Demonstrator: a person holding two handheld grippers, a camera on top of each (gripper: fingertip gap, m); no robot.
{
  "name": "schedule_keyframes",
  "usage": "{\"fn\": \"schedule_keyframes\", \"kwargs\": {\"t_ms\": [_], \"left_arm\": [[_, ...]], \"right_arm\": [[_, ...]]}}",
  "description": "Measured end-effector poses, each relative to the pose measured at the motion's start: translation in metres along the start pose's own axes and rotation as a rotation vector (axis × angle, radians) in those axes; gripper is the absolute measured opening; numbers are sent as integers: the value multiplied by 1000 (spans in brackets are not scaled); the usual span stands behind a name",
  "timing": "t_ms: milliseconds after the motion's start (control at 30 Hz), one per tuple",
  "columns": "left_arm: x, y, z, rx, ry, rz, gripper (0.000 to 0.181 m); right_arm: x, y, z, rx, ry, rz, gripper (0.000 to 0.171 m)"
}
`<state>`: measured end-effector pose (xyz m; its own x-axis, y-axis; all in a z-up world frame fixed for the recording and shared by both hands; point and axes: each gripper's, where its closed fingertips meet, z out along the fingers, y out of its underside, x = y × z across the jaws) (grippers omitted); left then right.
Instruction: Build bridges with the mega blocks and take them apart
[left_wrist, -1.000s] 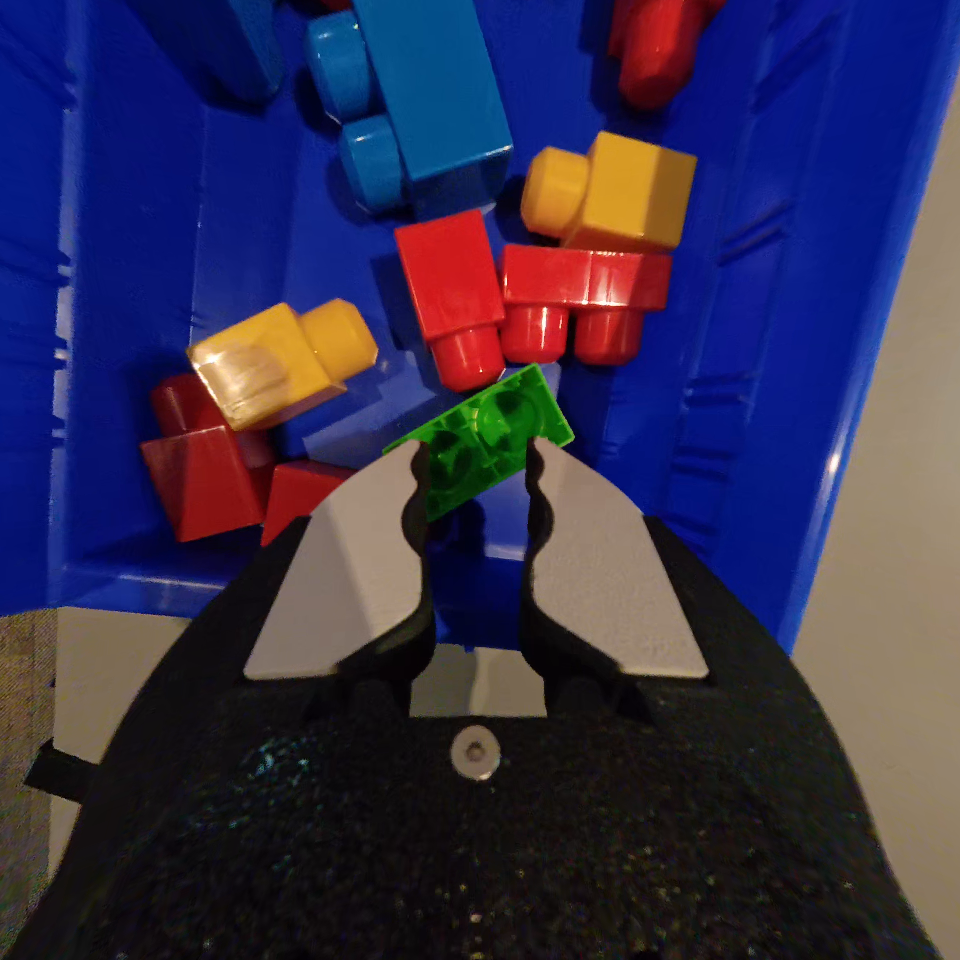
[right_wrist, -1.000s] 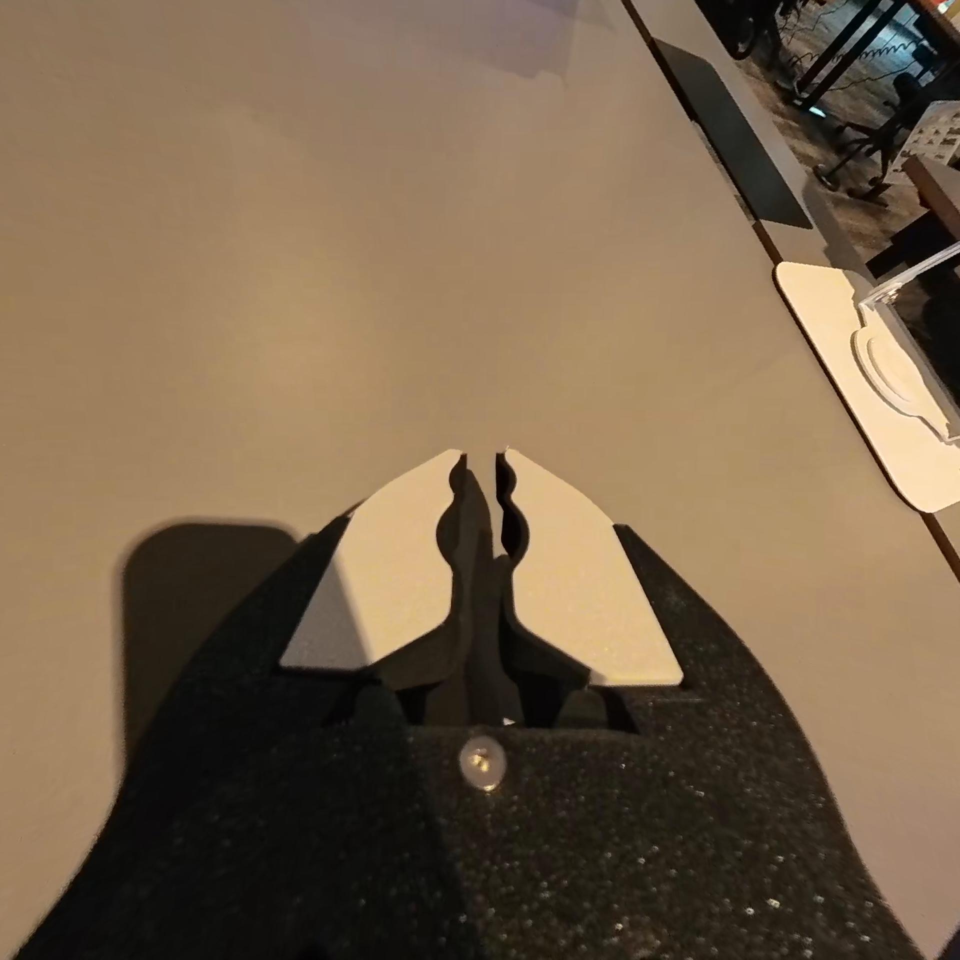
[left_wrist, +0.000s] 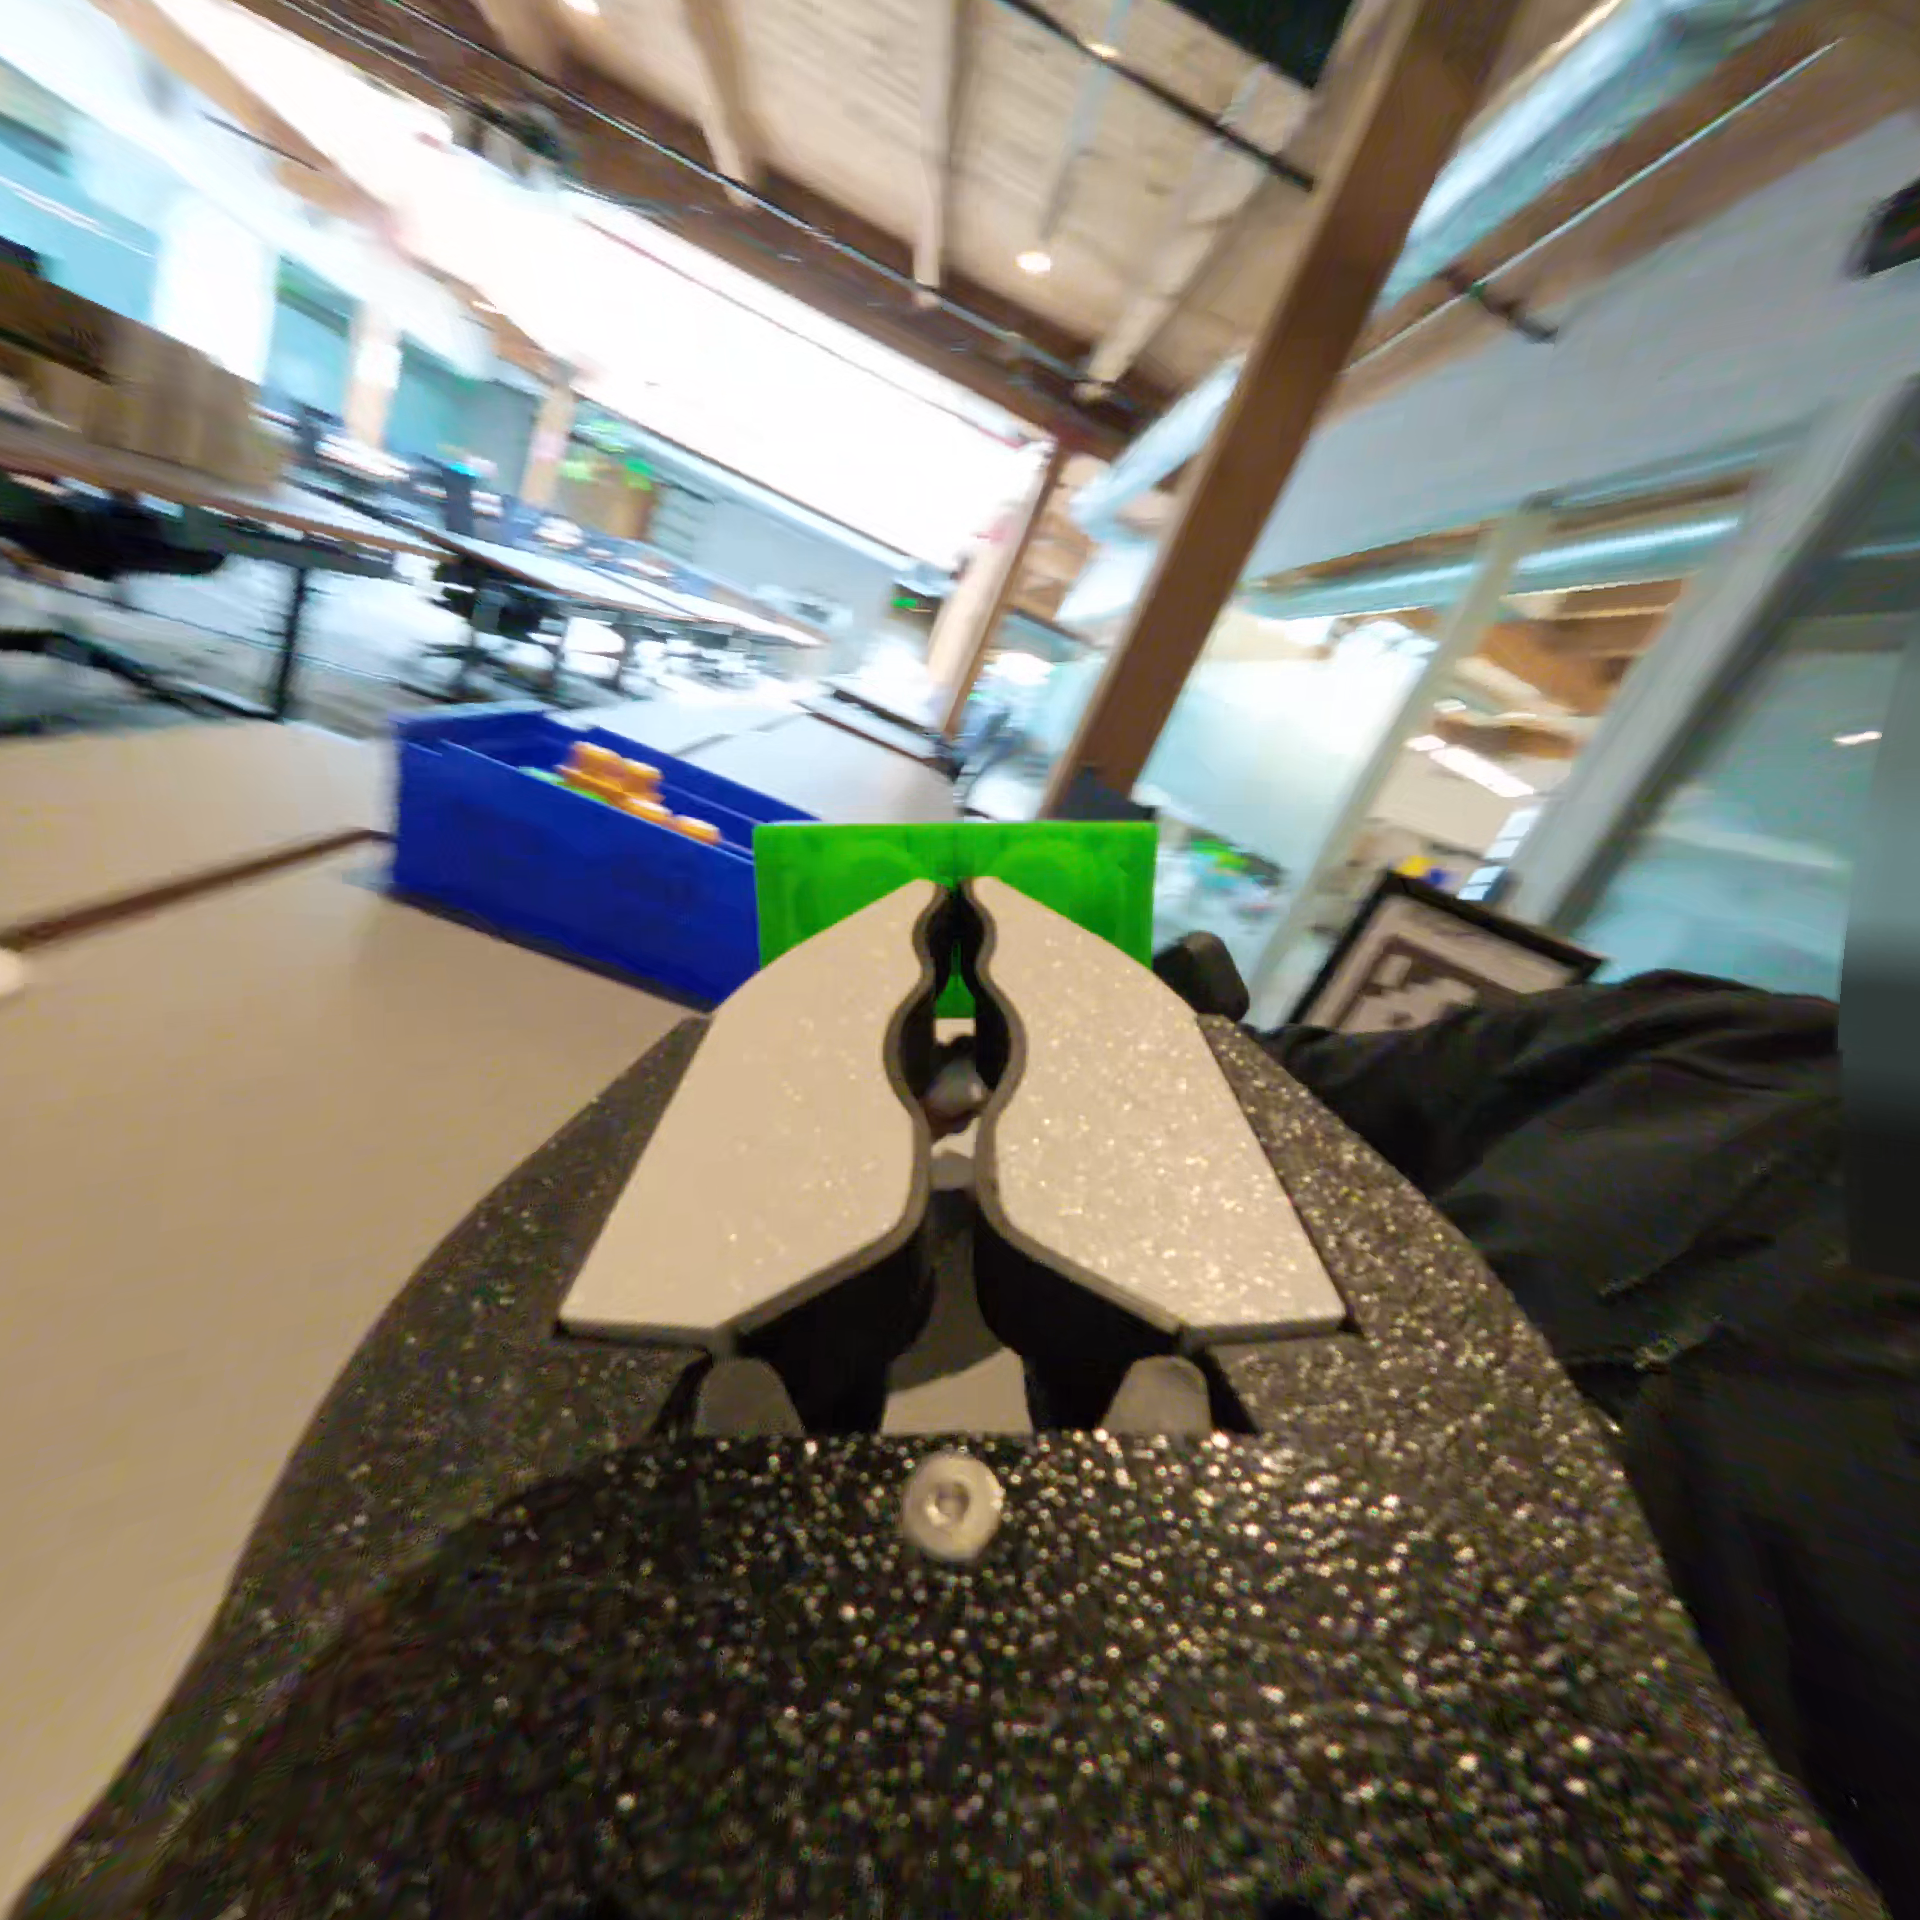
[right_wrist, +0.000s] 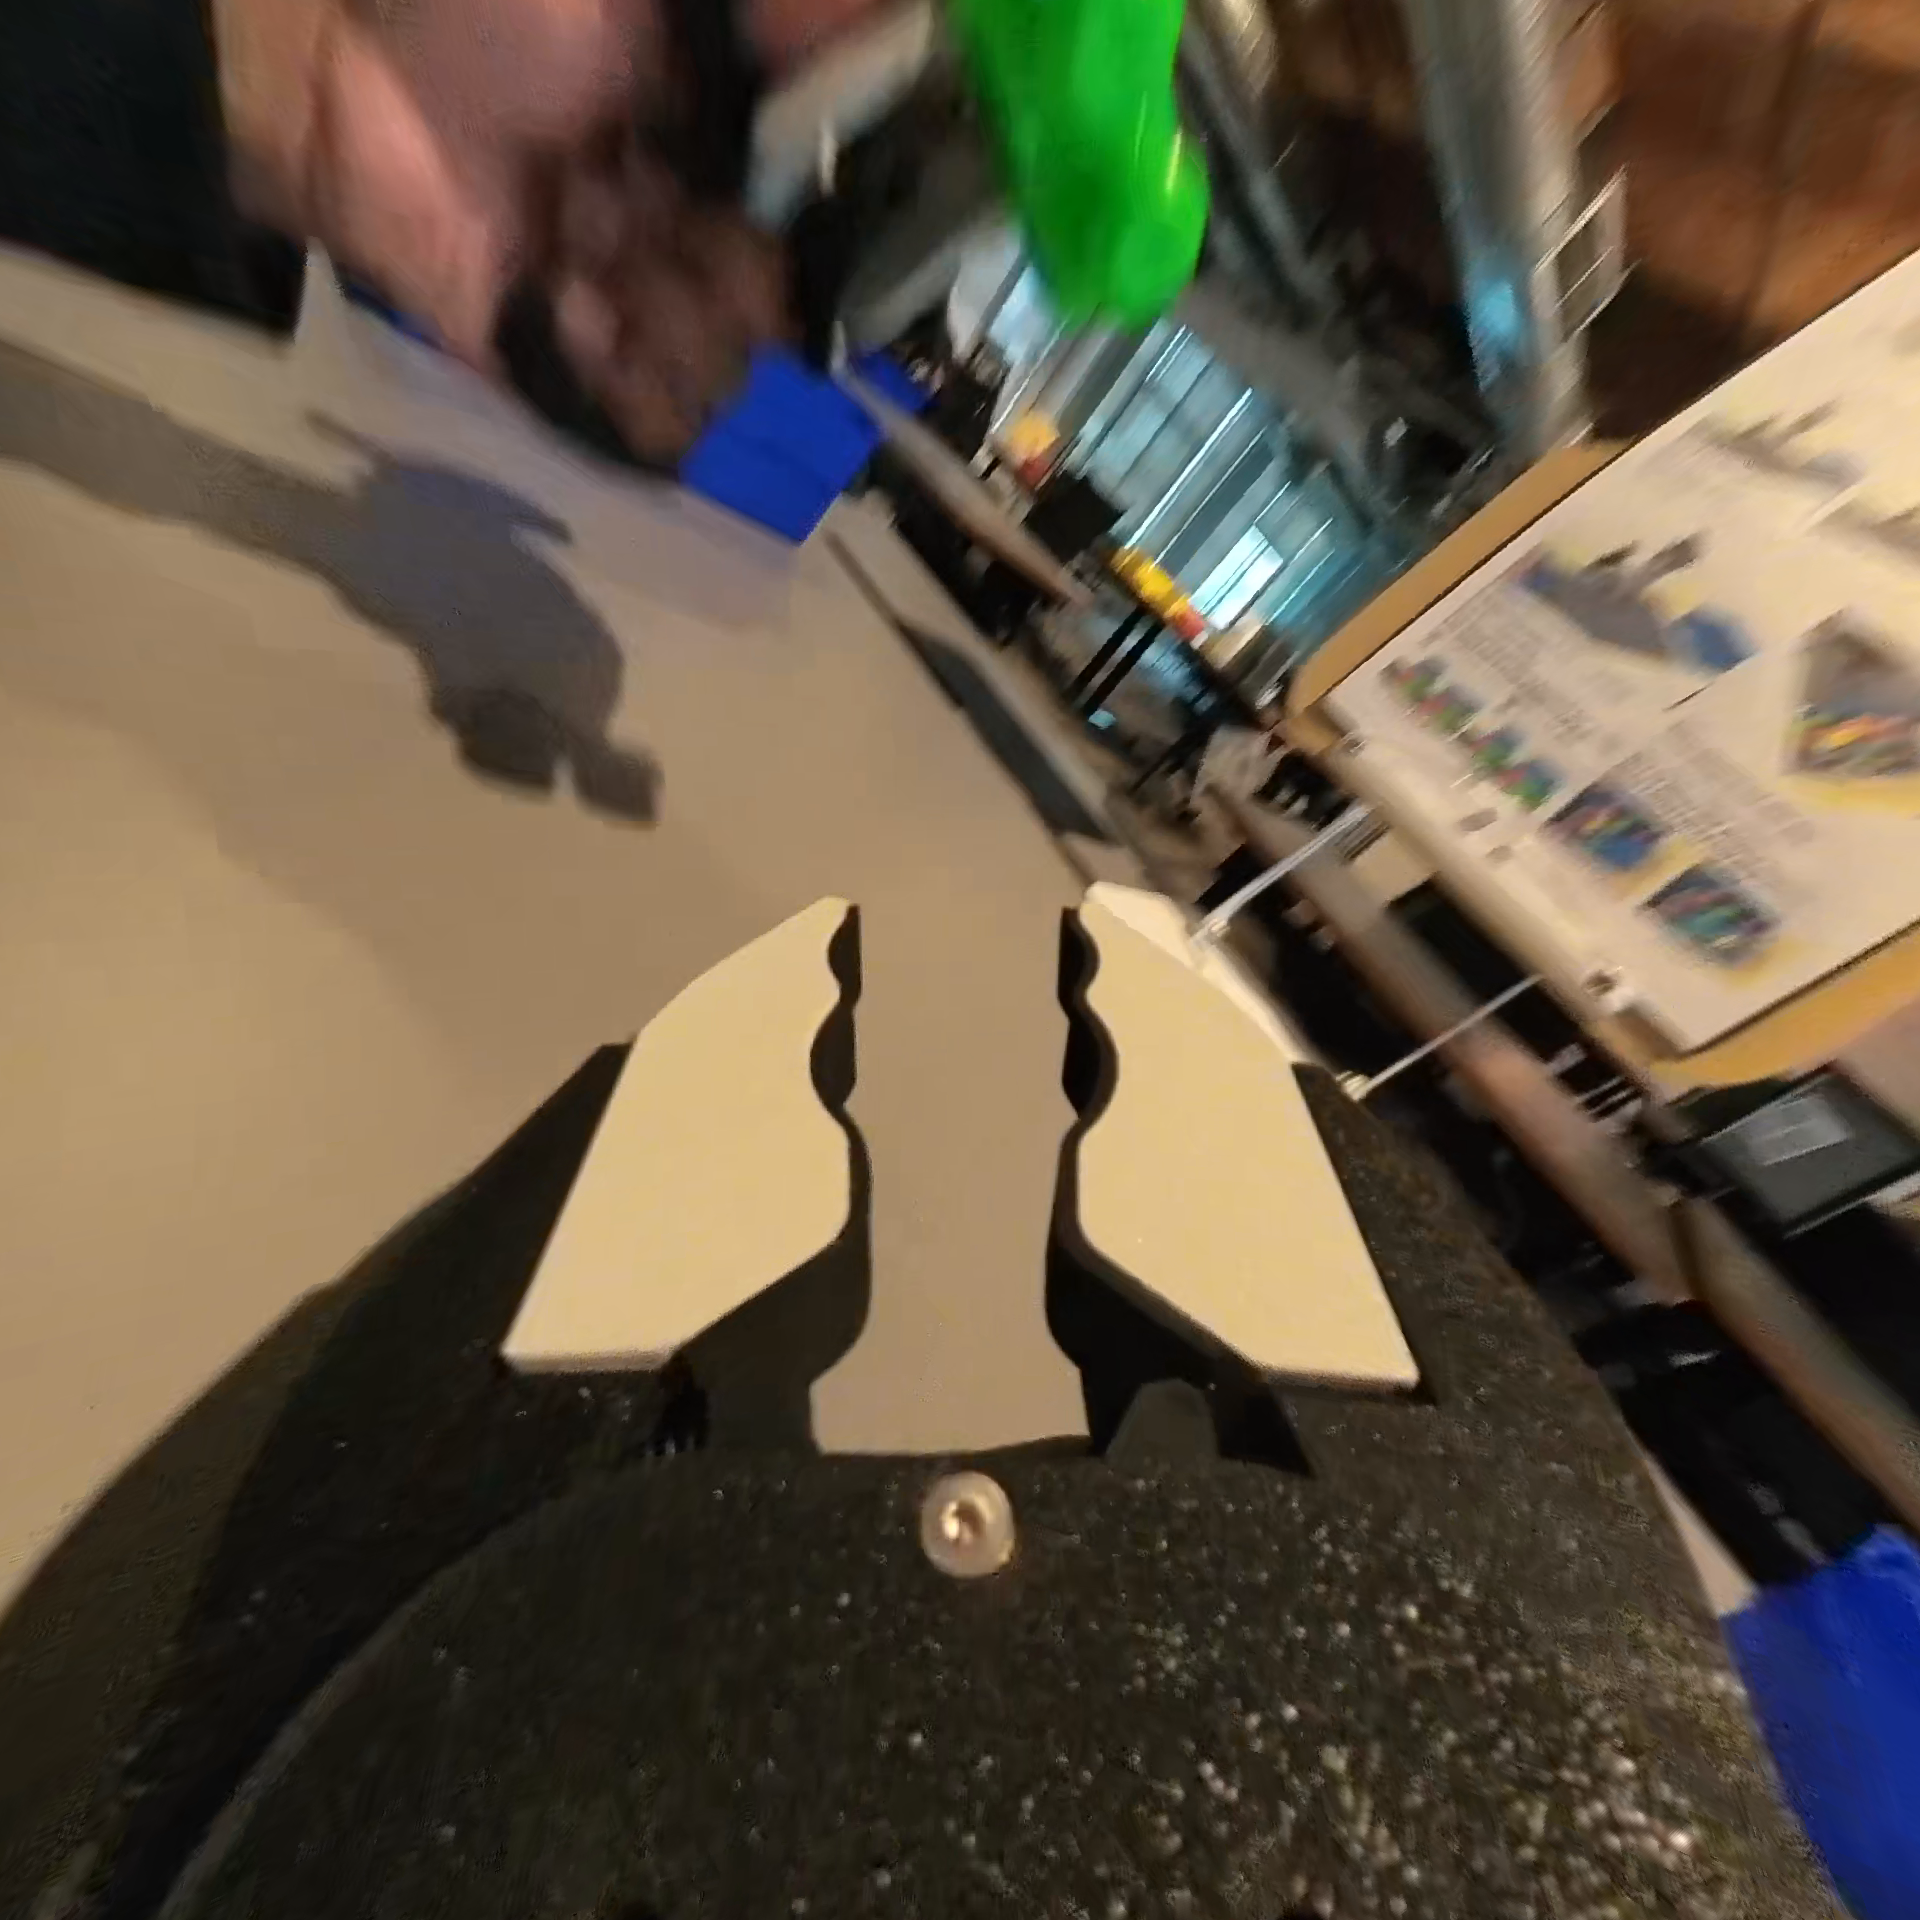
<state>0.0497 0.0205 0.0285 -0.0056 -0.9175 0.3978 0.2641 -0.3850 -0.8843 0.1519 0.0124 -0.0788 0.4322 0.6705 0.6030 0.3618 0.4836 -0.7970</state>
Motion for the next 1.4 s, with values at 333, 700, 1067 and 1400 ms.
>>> {"fn": "schedule_keyframes", "kwargs": {"t_ms": [333,700,1067,1400], "left_arm": [[7,109,76,-125,219,-181,0],[16,126,80,-208,296,-293,0],[-23,122,58,-271,59,-147,28],[12,129,59,-492,31,560,48]], "right_arm": [[13,-16,-20,95,97,-247,52],[-9,-14,-16,86,41,-364,32],[-12,1,-16,-61,-143,-154,32],[-39,40,-18,-317,-376,-57,32]]}}
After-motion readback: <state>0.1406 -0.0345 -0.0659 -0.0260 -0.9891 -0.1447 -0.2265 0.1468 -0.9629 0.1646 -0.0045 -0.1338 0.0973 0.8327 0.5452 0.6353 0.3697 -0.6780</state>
